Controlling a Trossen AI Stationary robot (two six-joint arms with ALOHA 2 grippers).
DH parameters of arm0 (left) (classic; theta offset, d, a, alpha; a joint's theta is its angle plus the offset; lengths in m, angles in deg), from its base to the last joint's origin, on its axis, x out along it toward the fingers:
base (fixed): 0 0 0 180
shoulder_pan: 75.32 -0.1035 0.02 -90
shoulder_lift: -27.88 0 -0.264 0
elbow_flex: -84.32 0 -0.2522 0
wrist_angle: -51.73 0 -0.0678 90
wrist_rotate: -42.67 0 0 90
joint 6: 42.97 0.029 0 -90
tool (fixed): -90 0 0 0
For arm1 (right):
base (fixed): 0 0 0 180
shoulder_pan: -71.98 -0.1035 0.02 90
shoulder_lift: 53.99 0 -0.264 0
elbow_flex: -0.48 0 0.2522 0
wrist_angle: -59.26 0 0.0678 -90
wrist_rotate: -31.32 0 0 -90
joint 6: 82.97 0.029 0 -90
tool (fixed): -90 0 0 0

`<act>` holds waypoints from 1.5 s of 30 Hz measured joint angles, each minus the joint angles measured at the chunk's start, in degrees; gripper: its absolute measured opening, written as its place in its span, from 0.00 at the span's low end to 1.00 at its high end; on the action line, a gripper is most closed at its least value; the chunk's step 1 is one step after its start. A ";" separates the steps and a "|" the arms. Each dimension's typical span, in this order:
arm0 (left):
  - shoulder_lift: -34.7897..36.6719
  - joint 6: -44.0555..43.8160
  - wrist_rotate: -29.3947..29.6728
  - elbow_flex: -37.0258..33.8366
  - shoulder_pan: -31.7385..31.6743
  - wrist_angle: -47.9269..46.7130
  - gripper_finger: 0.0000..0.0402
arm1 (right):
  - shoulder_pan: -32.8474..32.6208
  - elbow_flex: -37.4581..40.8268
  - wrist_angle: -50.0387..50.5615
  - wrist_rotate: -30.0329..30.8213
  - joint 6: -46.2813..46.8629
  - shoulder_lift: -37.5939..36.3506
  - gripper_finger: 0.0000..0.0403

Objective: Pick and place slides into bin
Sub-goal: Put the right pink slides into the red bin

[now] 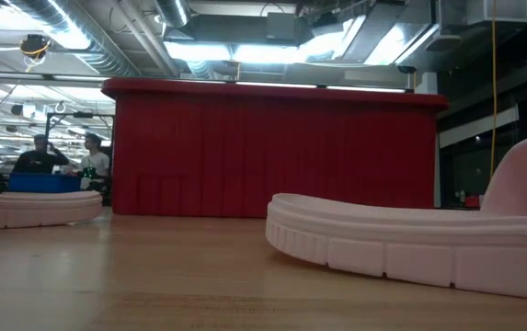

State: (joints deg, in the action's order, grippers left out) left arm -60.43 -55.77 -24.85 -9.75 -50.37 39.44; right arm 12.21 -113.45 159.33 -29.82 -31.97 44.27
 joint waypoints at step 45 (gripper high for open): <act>-26.06 -29.10 -17.97 3.20 0.02 18.78 0.34 | 2.23 0.25 0.32 5.17 -0.22 0.00 0.01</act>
State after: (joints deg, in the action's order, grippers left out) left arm -86.49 -84.87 -42.82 -6.56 -50.35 58.23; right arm 14.44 -113.20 159.65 -24.64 -32.19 44.27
